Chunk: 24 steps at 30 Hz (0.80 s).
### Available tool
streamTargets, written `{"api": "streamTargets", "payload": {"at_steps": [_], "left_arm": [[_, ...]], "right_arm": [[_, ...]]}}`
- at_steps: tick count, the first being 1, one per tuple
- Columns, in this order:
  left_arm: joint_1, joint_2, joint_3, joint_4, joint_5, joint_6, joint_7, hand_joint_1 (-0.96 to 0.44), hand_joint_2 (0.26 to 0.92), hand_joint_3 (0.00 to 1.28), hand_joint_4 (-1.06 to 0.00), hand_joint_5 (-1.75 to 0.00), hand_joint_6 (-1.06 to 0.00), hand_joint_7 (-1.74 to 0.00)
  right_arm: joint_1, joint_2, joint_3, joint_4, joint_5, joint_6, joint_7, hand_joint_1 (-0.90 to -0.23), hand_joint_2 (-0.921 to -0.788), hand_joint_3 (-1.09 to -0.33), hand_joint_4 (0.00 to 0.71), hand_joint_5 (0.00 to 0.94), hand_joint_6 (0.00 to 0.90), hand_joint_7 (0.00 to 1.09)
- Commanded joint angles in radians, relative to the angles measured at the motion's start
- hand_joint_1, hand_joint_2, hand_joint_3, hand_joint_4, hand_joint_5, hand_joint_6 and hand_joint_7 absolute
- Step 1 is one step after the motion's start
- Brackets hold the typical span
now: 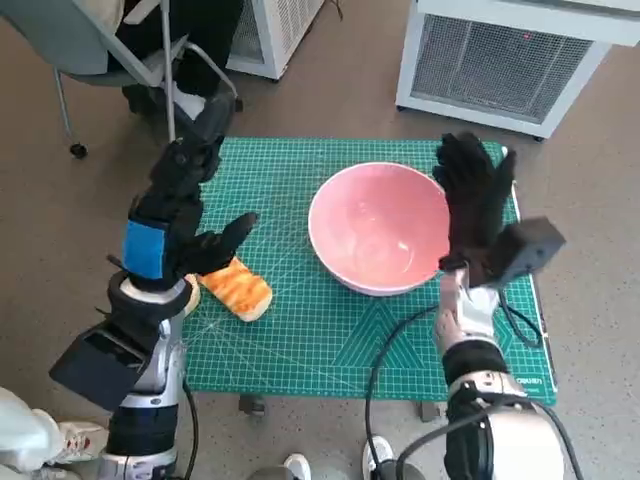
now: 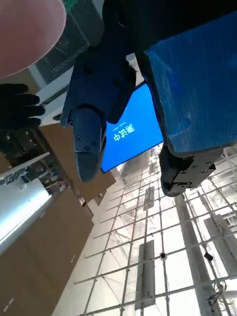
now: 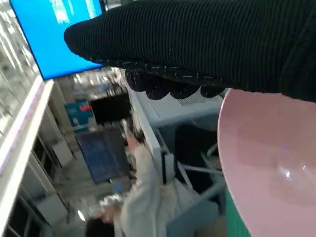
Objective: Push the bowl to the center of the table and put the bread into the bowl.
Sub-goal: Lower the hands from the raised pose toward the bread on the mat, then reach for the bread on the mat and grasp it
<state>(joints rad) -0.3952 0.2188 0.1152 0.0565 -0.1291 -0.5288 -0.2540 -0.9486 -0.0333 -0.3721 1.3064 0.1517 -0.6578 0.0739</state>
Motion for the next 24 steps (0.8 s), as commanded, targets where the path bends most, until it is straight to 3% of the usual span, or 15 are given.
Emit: {"api": "streamTargets", "payload": {"at_steps": [1,6,12,18,24], "left_arm": [[0.029,0.045,0.021,-0.01,0.024,-0.018,-0.009,-0.51,0.921,0.33,-0.24,0.0,-0.38,0.0],[0.038,0.134,0.036,0.026,0.101,-0.066,-0.03,-0.52,0.921,0.35,-0.24,0.0,-0.36,0.0],[0.044,0.306,0.052,0.064,0.203,-0.093,-0.085,-0.56,0.921,0.36,-0.23,0.0,-0.36,0.0],[0.035,0.44,0.023,0.111,0.2,-0.113,-0.199,-0.55,0.921,0.29,-0.25,-0.01,-0.4,-0.03],[0.028,0.527,-0.027,0.104,0.153,-0.019,-0.35,-0.54,0.915,0.1,-0.29,-0.01,-0.44,-0.04]], "right_arm": [[-0.001,-0.025,0.016,0.009,-0.026,0.02,-0.023,-0.526,-0.921,-0.854,0.188,0.005,0.026,0.58],[-0.012,-0.044,0.02,-0.016,-0.018,-0.023,0.0,-0.525,-0.921,-0.864,0.208,0.014,0.019,0.58],[-0.012,-0.051,0.032,-0.082,-0.007,-0.151,0.064,-0.539,-0.921,-0.87,0.227,0.019,0.002,0.62],[0.003,-0.061,0.052,-0.197,0.038,-0.284,0.221,-0.552,-0.921,-0.856,0.257,0.031,-0.001,0.69],[0.043,-0.087,0.106,-0.351,0.074,-0.363,0.353,-0.525,-0.921,-0.867,0.278,0.044,-0.001,0.71]]}}
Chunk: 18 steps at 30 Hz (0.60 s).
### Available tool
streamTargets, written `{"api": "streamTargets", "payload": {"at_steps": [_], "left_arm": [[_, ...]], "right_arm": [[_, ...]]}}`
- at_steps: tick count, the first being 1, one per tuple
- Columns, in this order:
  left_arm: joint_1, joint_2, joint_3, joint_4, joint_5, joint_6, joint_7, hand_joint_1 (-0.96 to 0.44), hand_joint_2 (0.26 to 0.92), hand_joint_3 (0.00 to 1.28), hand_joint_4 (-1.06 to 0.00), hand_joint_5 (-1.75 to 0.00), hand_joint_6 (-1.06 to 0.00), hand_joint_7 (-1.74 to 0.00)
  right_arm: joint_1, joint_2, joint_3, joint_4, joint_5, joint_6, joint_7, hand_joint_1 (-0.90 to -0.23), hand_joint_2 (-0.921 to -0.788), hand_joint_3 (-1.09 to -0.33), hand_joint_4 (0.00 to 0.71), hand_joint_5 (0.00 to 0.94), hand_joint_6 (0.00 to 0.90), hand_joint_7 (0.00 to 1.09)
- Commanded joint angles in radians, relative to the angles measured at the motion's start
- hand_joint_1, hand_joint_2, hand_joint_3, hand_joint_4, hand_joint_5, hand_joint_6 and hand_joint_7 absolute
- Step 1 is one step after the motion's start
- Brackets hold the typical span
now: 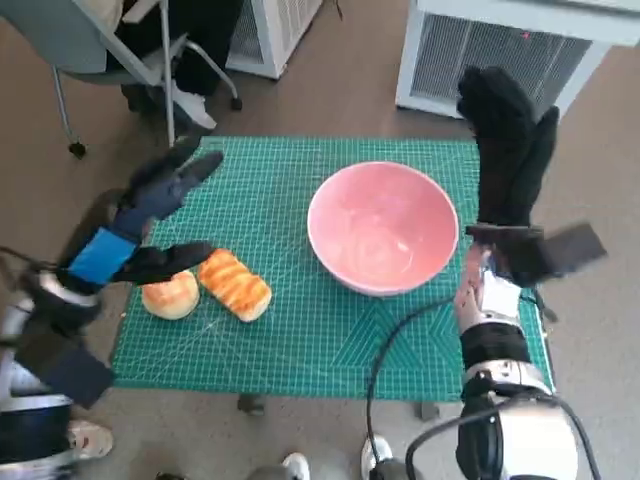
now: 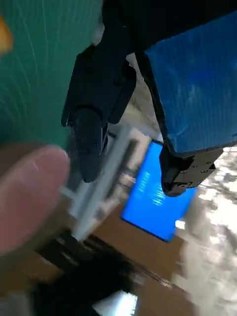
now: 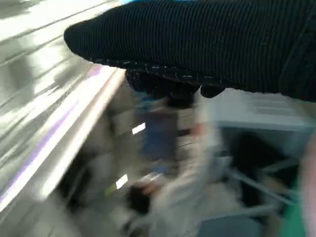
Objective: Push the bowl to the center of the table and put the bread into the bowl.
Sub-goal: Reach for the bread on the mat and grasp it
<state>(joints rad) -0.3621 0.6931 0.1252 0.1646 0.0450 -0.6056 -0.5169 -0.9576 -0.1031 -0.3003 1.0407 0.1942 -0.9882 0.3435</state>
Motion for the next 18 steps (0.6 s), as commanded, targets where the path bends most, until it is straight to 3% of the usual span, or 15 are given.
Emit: {"api": "streamTargets", "payload": {"at_steps": [1,6,11,14,18], "left_arm": [[-0.006,0.064,-0.047,-0.009,-0.012,0.076,-0.104,-0.53,0.906,0.07,-0.3,-0.01,-0.45,-0.05],[-0.026,0.087,-0.097,-0.011,0.038,0.148,-0.153,-0.46,0.842,0.01,-0.32,-0.01,-0.48,-0.06],[-0.061,0.087,-0.162,0.021,0.13,0.165,-0.158,-0.39,0.799,0.0,-0.33,-0.01,-0.48,-0.05],[-0.088,0.082,-0.202,0.059,0.193,0.139,-0.143,-0.34,0.777,0.0,-0.33,-0.01,-0.49,-0.05],[-0.135,0.073,-0.261,0.124,0.261,0.117,-0.143,-0.3,0.759,0.0,-0.34,-0.01,-0.49,-0.05]], "right_arm": [[0.061,-0.023,0.045,-0.116,0.043,-0.035,0.106,-0.521,-0.921,-0.87,0.278,0.045,-0.001,0.71],[0.101,-0.039,0.08,-0.241,0.101,-0.01,0.187,-0.526,-0.921,-0.877,0.253,0.042,-0.001,0.66],[0.15,-0.045,0.11,-0.37,0.142,0.035,0.219,-0.553,-0.921,-0.879,0.241,0.043,-0.001,0.65],[0.173,-0.039,0.121,-0.423,0.152,0.053,0.217,-0.56,-0.921,-0.876,0.237,0.045,-0.001,0.65],[0.195,-0.04,0.129,-0.468,0.138,0.069,0.199,-0.563,-0.921,-0.869,0.231,0.055,-0.001,0.66]]}}
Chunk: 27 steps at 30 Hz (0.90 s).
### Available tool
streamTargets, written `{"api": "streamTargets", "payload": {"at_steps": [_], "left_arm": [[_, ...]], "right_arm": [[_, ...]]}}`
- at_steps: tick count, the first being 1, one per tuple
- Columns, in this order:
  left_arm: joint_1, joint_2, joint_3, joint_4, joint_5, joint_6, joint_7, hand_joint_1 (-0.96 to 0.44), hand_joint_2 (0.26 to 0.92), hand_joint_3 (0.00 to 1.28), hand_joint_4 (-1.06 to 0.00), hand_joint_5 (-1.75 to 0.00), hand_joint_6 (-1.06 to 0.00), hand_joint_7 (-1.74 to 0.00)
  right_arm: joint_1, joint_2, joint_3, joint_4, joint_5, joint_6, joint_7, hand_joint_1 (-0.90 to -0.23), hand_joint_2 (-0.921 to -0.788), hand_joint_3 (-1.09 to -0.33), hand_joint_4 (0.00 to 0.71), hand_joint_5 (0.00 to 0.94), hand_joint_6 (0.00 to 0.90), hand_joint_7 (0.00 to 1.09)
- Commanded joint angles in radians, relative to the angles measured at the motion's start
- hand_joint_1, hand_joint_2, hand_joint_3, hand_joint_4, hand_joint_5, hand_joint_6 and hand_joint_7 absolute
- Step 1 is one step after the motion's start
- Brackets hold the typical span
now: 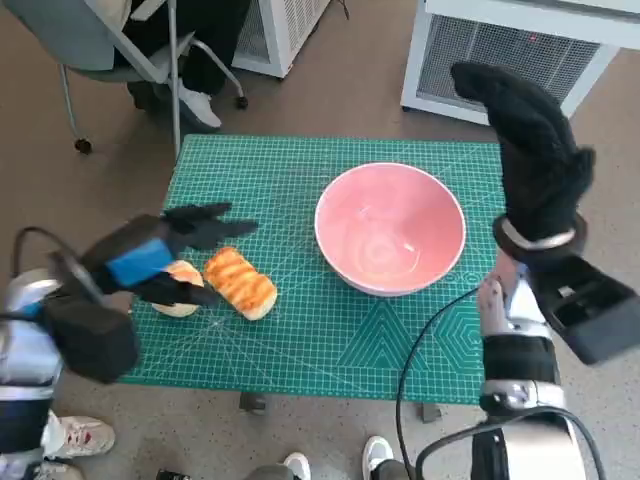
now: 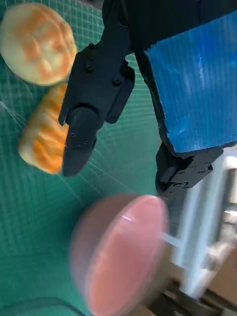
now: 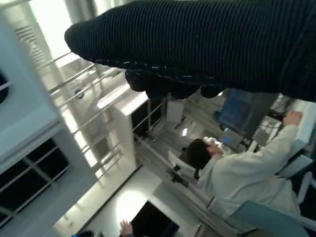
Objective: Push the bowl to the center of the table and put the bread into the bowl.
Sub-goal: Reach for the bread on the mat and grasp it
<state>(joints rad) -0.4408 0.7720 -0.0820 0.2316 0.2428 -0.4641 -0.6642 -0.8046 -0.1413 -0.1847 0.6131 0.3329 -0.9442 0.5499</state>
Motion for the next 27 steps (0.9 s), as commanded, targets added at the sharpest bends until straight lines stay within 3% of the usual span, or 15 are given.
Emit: {"api": "streamTargets", "payload": {"at_steps": [1,3,5,9,17,22,24,25,26,27], "left_arm": [[-0.069,-0.008,-0.071,0.073,0.078,-0.023,-0.002,-0.29,0.755,0.0,-0.34,-0.01,-0.49,-0.05],[-0.088,-0.01,-0.099,0.095,0.103,-0.016,-0.014,-0.28,0.748,0.0,-0.35,-0.01,-0.49,-0.04],[-0.106,-0.014,-0.127,0.115,0.125,-0.003,-0.027,-0.27,0.744,0.0,-0.35,-0.01,-0.48,-0.04],[-0.13,-0.032,-0.172,0.15,0.155,0.029,-0.048,-0.27,0.743,0.0,-0.34,0.0,-0.48,-0.03],[-0.152,-0.09,-0.223,0.22,0.167,0.07,-0.062,-0.2,0.748,0.0,-0.36,-0.01,-0.48,-0.03],[-0.15,-0.106,-0.262,0.247,0.233,0.076,-0.017,-0.12,0.798,0.02,-0.48,-0.04,-0.57,-0.08],[-0.15,-0.104,-0.276,0.253,0.271,0.07,0.01,-0.1,0.836,0.02,-0.59,-0.04,-0.66,-0.16],[-0.151,-0.102,-0.283,0.256,0.288,0.066,0.022,-0.15,0.853,0.04,-0.63,-0.05,-0.66,-0.38],[-0.152,-0.099,-0.29,0.26,0.305,0.063,0.036,-0.23,0.878,0.08,-0.69,-0.06,-0.63,-0.72],[-0.153,-0.098,-0.295,0.263,0.317,0.06,0.046,-0.14,0.893,0.09,-0.65,-0.44,-0.64,-0.93]], "right_arm": [[0.046,-0.002,0.013,-0.046,-0.004,0.028,-0.01,-0.562,-0.921,-0.866,0.228,0.06,-0.001,0.67],[0.053,-0.004,0.014,-0.055,-0.012,0.034,-0.018,-0.561,-0.921,-0.86,0.224,0.066,-0.001,0.67],[0.06,-0.006,0.014,-0.06,-0.024,0.037,-0.029,-0.561,-0.921,-0.853,0.104,0.303,-0.001,0.67],[0.072,-0.013,0.015,-0.068,-0.05,0.038,-0.052,-0.558,-0.921,-0.852,0.027,0.461,-0.001,0.67],[0.087,-0.025,0.021,-0.088,-0.053,0.052,-0.066,-0.551,-0.921,-0.859,0.001,0.5,-0.001,0.66],[0.096,-0.026,0.026,-0.112,-0.051,0.065,-0.072,-0.55,-0.921,-0.862,-0.001,0.498,-0.001,0.66],[0.098,-0.026,0.027,-0.12,-0.043,0.072,-0.069,-0.549,-0.921,-0.863,-0.001,0.497,-0.001,0.66],[0.099,-0.026,0.028,-0.123,-0.04,0.076,-0.067,-0.549,-0.921,-0.863,-0.001,0.497,-0.001,0.66],[0.1,-0.026,0.028,-0.125,-0.035,0.079,-0.065,-0.548,-0.921,-0.864,-0.001,0.496,-0.001,0.66],[0.101,-0.026,0.028,-0.128,-0.032,0.082,-0.063,-0.546,-0.921,-0.864,-0.001,0.494,-0.001,0.66]]}}
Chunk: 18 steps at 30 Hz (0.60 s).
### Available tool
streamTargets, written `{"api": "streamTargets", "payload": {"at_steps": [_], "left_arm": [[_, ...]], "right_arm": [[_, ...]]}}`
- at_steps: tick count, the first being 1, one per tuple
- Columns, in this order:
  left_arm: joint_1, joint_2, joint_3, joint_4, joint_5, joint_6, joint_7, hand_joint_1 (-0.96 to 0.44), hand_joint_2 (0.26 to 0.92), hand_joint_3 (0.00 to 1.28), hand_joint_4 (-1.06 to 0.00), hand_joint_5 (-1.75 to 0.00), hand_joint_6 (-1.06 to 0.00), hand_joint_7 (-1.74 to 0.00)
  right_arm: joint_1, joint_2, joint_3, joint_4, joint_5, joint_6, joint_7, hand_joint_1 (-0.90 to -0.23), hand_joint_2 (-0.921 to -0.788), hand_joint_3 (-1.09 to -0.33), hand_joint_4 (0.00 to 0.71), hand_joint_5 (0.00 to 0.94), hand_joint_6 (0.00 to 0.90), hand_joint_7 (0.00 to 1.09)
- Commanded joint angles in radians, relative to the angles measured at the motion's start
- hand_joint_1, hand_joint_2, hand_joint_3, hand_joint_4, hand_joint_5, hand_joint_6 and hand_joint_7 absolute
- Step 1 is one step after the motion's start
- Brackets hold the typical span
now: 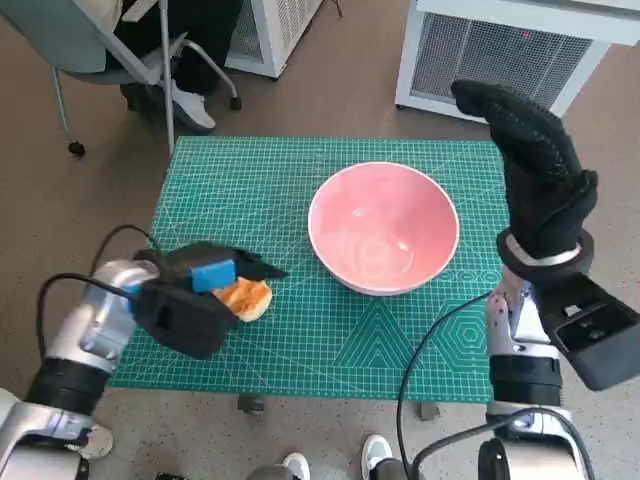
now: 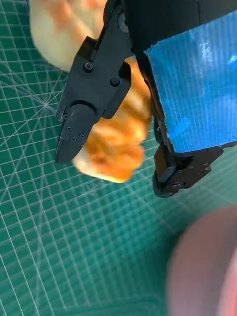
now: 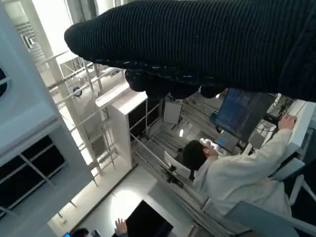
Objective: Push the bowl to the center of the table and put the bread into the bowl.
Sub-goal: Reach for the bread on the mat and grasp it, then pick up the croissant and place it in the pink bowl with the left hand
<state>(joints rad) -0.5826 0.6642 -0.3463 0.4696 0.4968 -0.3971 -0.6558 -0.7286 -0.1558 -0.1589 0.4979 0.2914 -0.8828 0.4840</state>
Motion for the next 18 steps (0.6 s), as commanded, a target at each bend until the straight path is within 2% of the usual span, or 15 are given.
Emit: {"api": "streamTargets", "payload": {"at_steps": [1,3,6,13,18], "left_arm": [[-0.011,0.014,-0.034,0.026,0.074,-0.009,0.047,-0.12,0.899,0.1,-0.63,-0.58,-0.64,-1.0],[-0.011,0.022,-0.034,0.026,0.083,-0.016,0.056,-0.05,0.911,0.09,-0.64,-0.89,-0.64,-1.15],[-0.015,0.037,-0.024,0.011,0.076,-0.021,0.049,-0.02,0.917,0.07,-0.68,-1.04,-0.64,-1.18],[-0.033,0.065,0.055,-0.106,-0.016,0.024,-0.009,0.0,0.92,0.05,-0.68,-1.14,-0.66,-1.15],[-0.063,0.076,0.131,-0.219,-0.09,0.048,-0.021,0.0,0.92,0.07,-0.61,-1.22,-0.7,-1.11]], "right_arm": [[0.026,-0.012,0.003,-0.014,0.011,0.022,0.003,-0.546,-0.921,-0.864,-0.001,0.494,-0.001,0.66],[0.029,-0.012,0.003,-0.016,0.01,0.022,0.003,-0.545,-0.921,-0.864,-0.001,0.486,-0.001,0.66],[0.031,-0.013,0.002,-0.017,0.008,0.023,0.002,-0.544,-0.921,-0.864,-0.001,0.474,-0.001,0.66],[0.034,-0.014,0.002,-0.015,0.025,0.032,0.008,-0.545,-0.921,-0.865,-0.001,0.459,-0.001,0.65],[0.035,-0.011,0.003,-0.019,0.031,0.039,0.008,-0.551,-0.921,-0.861,-0.001,0.447,-0.001,0.64]]}}
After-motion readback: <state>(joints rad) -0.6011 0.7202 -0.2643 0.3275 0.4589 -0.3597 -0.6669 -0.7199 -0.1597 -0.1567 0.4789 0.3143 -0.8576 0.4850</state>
